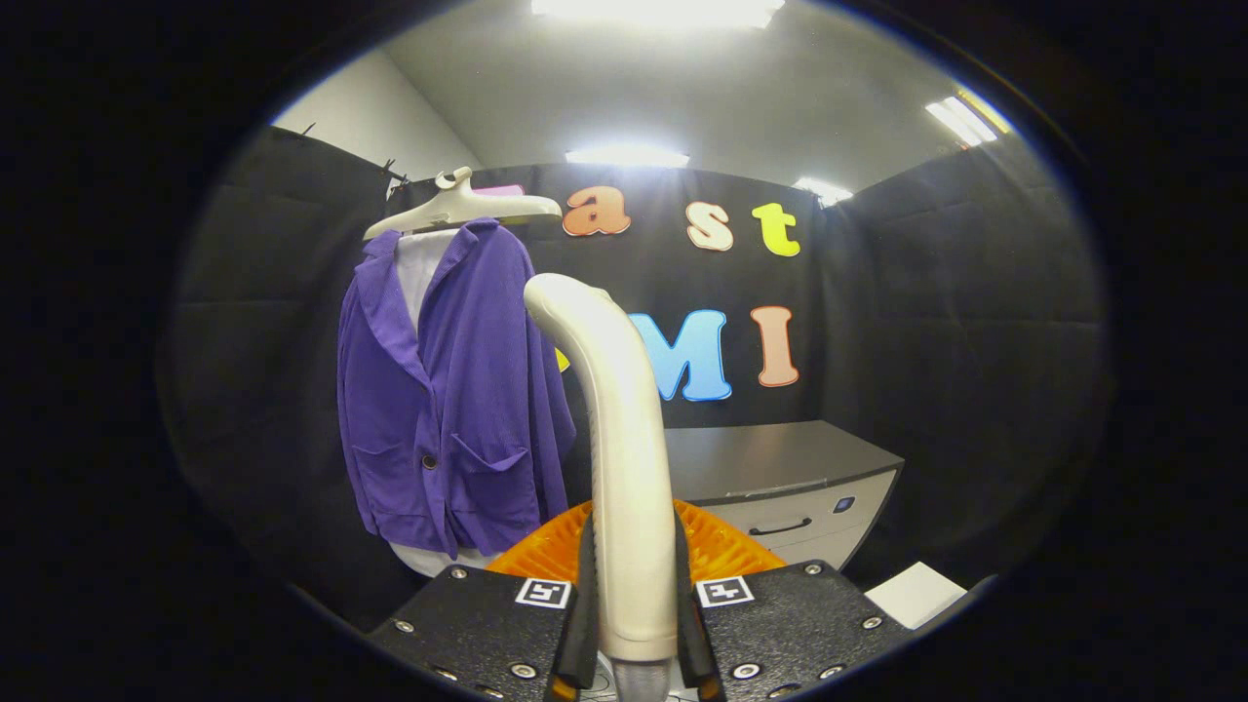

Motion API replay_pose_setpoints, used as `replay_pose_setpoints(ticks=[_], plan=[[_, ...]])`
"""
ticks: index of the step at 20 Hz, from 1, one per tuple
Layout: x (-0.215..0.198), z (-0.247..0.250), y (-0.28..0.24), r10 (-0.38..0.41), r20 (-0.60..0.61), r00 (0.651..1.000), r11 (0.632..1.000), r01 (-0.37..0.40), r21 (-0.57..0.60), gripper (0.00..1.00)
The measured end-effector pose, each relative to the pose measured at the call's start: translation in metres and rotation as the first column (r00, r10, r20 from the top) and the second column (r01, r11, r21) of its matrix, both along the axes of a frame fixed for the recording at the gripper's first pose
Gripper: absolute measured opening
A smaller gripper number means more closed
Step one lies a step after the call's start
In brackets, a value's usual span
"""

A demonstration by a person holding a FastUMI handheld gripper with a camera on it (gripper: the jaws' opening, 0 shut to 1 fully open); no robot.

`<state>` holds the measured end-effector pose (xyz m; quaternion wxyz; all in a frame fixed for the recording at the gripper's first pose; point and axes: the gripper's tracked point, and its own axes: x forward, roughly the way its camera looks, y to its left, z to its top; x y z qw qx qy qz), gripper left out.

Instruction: Iron the clothes twice with a garment steamer, once on the left side and once on the right side.

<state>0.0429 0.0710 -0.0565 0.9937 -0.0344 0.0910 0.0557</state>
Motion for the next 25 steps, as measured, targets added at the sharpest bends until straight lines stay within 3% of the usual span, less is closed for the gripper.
replay_pose_setpoints(ticks=[25], plan=[[-0.01, -0.008, -0.003, -0.047, 0.006, 0.999, 0.998, 0.047, -0.033, 0.32]])
